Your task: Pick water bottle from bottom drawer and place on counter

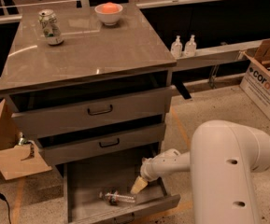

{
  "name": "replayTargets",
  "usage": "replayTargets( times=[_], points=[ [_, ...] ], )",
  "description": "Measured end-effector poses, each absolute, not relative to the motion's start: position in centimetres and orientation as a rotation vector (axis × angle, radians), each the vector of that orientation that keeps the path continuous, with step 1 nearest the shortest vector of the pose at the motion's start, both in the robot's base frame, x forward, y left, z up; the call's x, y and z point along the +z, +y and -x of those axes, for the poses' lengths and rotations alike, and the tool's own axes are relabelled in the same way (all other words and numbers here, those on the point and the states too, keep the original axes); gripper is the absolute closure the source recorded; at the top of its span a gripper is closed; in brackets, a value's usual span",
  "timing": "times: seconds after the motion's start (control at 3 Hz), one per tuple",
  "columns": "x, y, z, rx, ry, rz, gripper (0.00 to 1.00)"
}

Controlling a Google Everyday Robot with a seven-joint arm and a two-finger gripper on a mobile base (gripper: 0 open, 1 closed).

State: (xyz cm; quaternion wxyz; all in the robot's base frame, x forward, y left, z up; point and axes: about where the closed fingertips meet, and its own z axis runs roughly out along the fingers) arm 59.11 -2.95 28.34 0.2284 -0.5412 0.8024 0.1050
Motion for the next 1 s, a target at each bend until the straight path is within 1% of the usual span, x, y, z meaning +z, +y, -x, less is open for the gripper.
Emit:
replayTargets(
  times=[0.67, 1.0],
  points=[
    [23.8, 2.3, -59.5, 0.435, 2.136, 1.512, 0.0],
    [21.8, 3.8, -60.4, 0.482, 2.145, 1.483, 0.0]
  ],
)
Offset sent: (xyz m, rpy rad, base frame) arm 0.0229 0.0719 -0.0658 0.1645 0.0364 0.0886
